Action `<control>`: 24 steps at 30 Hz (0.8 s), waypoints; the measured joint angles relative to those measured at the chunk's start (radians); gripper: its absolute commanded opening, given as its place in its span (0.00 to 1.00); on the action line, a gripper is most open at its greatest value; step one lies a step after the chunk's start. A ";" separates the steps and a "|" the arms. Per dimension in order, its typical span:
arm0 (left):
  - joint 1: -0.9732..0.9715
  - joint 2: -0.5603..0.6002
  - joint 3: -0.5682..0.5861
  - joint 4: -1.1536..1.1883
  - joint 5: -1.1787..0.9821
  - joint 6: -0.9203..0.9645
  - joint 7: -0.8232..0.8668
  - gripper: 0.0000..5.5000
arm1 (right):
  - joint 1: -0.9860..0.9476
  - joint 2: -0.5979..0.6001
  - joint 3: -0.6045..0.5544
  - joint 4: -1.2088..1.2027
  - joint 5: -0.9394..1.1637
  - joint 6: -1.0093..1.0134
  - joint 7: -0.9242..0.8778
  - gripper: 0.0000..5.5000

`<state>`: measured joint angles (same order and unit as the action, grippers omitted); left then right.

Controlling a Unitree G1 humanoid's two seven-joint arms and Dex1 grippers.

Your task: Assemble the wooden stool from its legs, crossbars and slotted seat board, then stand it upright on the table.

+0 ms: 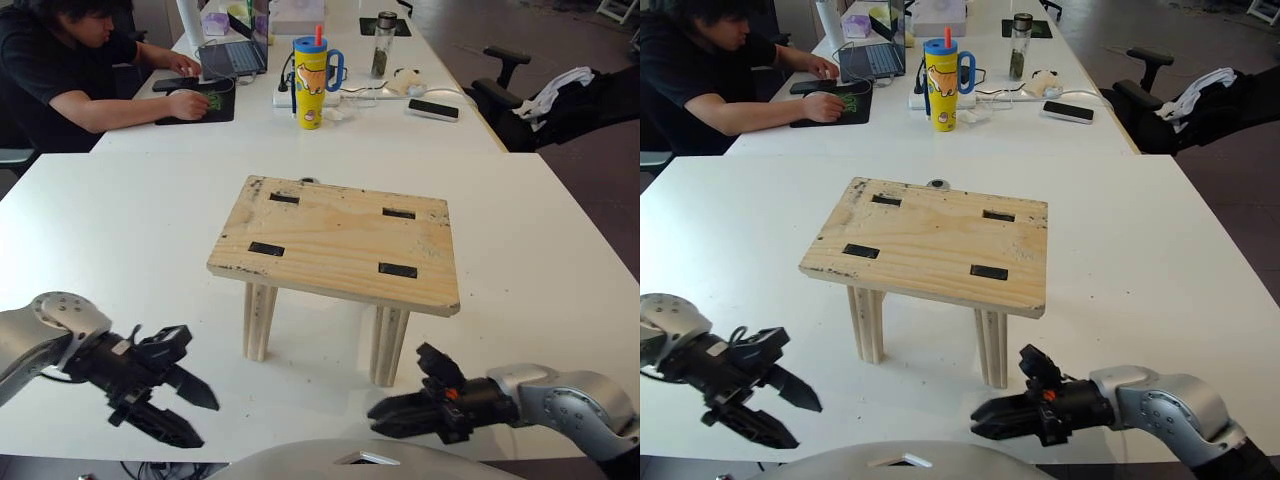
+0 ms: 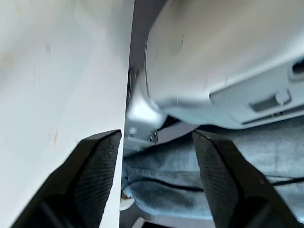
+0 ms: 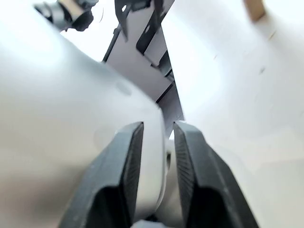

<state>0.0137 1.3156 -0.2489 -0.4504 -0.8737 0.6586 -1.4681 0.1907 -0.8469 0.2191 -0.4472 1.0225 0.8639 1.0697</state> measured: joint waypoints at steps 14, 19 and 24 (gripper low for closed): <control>-0.061 -0.164 -0.006 -0.029 0.149 0.031 0.146 0.01 | -0.085 0.052 0.032 0.078 -0.165 -0.055 -0.024 0.00; -0.232 -0.504 -0.198 0.090 0.536 -0.164 0.421 0.01 | -0.384 0.081 0.108 0.313 -0.517 -0.306 -0.017 0.00; -0.244 -0.590 -0.220 0.166 0.630 -0.256 0.464 0.01 | -0.400 0.134 0.139 0.374 -0.581 -0.363 0.025 0.00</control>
<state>-0.2305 0.7253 -0.4686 -0.2845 -0.2433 0.4023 -1.0046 -0.2092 -0.7133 0.3583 -0.0728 0.4420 0.5006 1.0943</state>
